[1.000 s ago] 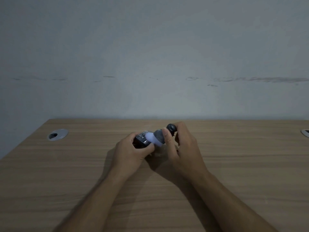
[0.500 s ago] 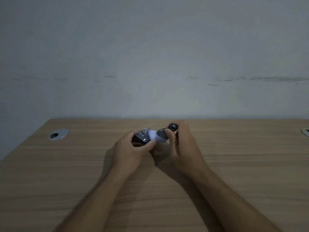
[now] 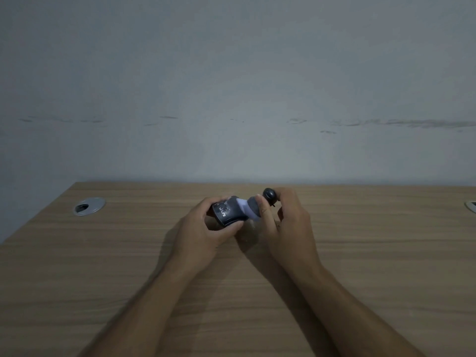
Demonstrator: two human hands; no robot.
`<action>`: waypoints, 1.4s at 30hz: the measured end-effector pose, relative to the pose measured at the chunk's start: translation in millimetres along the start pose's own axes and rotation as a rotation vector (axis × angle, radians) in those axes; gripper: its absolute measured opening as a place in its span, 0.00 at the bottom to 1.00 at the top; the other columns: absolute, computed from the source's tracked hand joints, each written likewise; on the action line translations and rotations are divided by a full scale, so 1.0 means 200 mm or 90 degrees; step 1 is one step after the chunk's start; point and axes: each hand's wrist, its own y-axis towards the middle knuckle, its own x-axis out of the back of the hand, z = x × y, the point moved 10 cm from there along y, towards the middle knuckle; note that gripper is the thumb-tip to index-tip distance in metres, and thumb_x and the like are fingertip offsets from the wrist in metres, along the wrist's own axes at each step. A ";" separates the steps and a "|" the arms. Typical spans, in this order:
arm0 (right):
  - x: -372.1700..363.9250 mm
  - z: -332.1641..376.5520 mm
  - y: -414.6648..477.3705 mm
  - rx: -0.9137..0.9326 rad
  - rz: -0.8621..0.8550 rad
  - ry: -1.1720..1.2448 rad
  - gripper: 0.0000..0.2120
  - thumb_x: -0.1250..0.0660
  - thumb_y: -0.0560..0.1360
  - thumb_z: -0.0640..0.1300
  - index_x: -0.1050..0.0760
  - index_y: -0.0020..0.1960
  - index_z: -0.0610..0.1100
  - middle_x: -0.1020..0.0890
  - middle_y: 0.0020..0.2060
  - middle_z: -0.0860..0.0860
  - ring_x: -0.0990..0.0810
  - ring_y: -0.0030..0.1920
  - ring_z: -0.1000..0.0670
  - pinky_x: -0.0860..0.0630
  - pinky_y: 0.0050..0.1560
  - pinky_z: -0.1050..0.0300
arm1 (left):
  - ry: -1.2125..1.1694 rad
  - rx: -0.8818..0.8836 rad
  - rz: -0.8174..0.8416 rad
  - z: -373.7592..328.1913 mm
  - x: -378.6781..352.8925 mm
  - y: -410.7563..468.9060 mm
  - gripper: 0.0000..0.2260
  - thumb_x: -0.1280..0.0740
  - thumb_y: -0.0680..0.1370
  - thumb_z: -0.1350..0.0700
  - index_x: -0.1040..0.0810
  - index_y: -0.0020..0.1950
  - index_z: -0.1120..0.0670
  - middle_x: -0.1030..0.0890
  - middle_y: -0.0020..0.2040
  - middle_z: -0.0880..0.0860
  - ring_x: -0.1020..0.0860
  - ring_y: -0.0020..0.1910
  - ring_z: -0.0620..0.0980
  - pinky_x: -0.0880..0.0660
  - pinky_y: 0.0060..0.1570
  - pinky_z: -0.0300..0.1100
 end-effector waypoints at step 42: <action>0.04 0.09 -0.02 0.028 -0.016 0.052 0.10 0.29 0.84 0.52 0.19 0.58 0.46 0.28 0.36 0.64 0.26 0.35 0.67 0.34 0.40 0.73 | 0.056 -0.054 -0.040 -0.06 0.02 -0.01 0.26 0.20 0.74 0.57 0.21 0.69 0.43 0.19 0.62 0.39 0.22 0.61 0.41 0.31 0.49 0.23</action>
